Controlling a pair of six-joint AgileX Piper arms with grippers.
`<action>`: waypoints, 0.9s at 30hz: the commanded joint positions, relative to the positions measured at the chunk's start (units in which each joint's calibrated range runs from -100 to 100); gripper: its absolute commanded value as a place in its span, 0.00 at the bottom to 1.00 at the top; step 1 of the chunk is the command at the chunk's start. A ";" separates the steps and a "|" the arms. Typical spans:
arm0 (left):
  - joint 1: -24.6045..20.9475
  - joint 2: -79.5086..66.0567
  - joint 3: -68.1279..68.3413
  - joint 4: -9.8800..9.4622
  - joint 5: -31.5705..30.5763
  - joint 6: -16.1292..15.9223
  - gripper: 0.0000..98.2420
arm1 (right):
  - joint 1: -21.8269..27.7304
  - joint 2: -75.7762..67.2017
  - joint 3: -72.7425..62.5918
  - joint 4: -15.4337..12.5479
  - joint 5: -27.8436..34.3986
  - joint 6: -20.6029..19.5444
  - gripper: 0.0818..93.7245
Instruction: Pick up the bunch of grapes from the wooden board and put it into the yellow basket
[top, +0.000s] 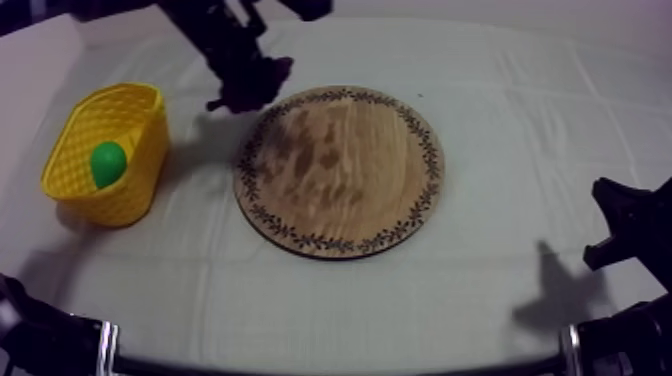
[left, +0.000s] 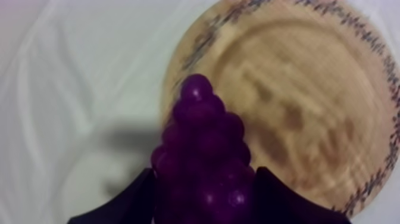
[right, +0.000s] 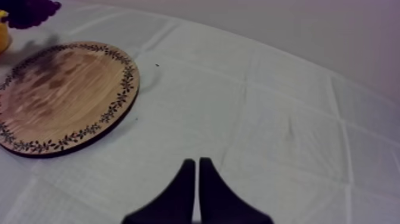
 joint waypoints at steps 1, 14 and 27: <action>-3.31 -4.65 3.36 -0.12 0.53 -0.38 0.41 | -0.02 -0.01 -0.03 0.01 0.00 -0.02 0.00; -16.33 -12.30 9.53 -4.76 1.02 1.55 0.40 | -0.02 -0.01 -0.03 0.01 0.00 -0.02 0.00; -21.47 -12.49 23.91 -5.62 -1.61 5.50 0.42 | -0.02 -0.01 -0.03 0.01 0.00 -0.02 0.00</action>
